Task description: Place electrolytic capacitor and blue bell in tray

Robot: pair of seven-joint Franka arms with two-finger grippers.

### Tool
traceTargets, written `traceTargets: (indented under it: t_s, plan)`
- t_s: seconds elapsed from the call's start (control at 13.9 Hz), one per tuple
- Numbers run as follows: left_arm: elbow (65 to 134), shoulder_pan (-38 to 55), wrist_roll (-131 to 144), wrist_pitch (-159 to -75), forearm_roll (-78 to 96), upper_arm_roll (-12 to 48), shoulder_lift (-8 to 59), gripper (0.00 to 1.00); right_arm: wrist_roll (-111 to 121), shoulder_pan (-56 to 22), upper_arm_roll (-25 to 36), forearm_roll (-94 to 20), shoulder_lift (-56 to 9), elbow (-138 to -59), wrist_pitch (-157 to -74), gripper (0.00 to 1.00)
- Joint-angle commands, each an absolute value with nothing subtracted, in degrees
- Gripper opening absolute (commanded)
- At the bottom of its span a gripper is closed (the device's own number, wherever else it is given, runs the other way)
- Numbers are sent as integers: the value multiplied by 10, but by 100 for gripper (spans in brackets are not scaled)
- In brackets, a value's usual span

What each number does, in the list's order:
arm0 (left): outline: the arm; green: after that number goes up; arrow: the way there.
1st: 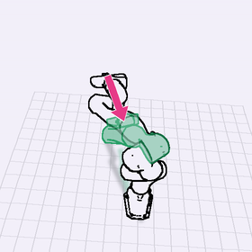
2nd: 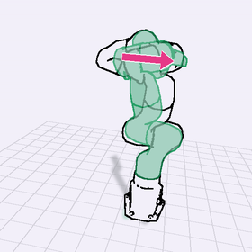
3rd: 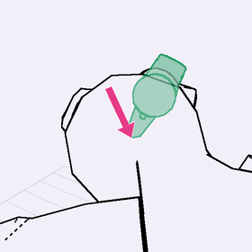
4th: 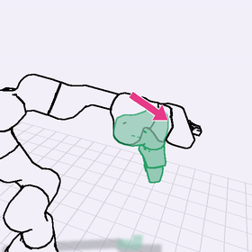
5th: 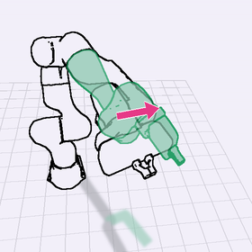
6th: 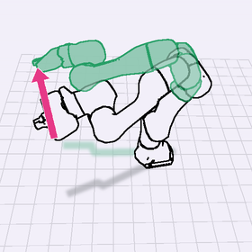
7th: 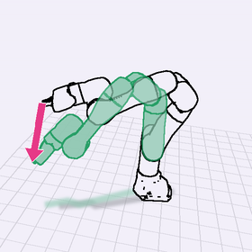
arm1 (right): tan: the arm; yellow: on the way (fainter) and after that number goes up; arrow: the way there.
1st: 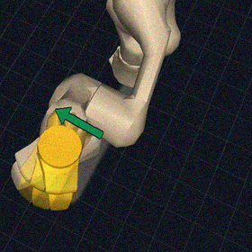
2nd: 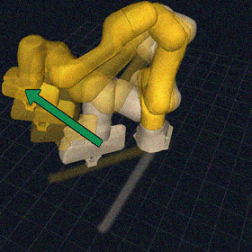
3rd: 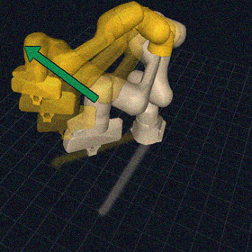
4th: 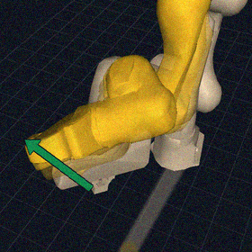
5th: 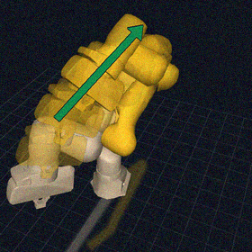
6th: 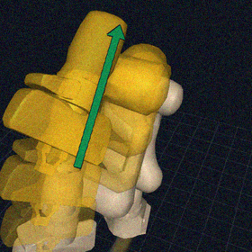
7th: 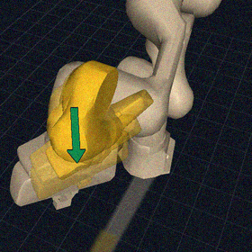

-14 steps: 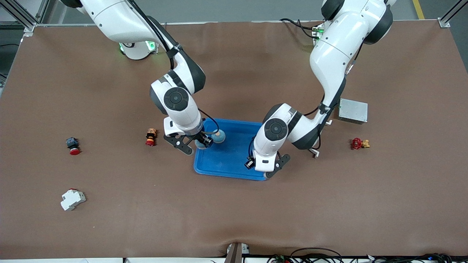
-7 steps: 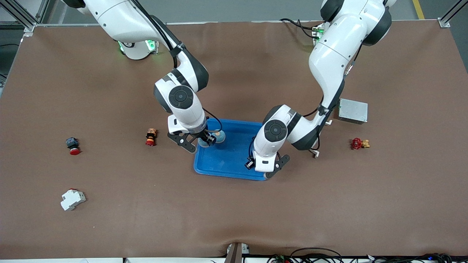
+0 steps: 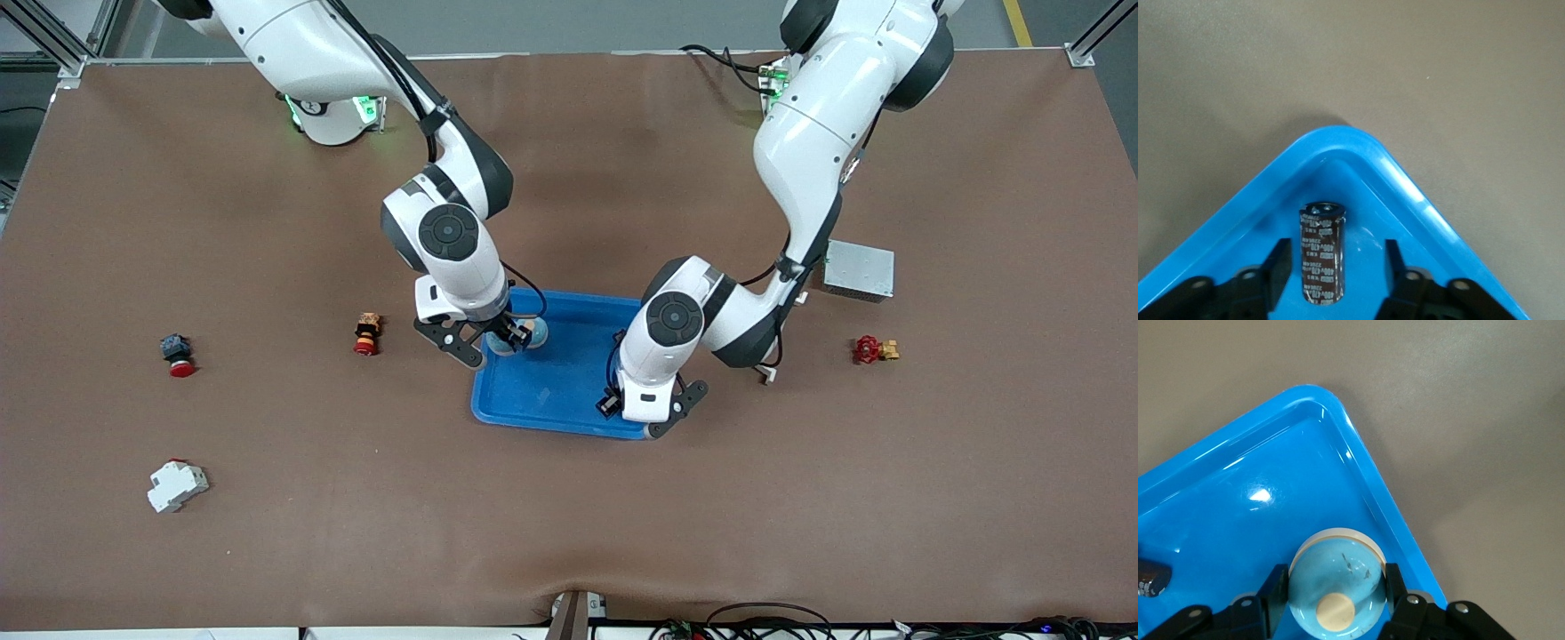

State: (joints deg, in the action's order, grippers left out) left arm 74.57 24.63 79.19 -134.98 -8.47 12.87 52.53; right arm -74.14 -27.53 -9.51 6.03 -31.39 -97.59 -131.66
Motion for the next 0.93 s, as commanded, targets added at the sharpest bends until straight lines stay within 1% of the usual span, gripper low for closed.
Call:
traceTargets:
  t_s: [0.0, 0.29, 0.43, 0.5, 0.72, 0.86]
  plan:
    - [747, 245, 793, -1351, -89, 127, 509, 100, -758, -286, -89, 71, -320, -960, -1307, 0]
    - [748, 230, 792, -1343, -87, 127, 484, 100, -766, -288, -89, 70, -318, -960, -1305, 0]
    - [749, 215, 788, -1323, -87, 127, 469, 100, -771, -291, -90, 70, -316, -960, -1303, 0]
    - [750, 208, 788, -1297, -86, 130, 458, 100, -772, -292, -91, 69, -316, -960, -1300, 0]
    - [752, 179, 737, -1182, -86, 134, 414, 100, -783, -301, -91, 69, -314, -957, -1286, 0]
    - [765, 150, 649, -1141, -76, 145, 384, 100, -790, -307, -92, 69, -312, -954, -1281, 0]
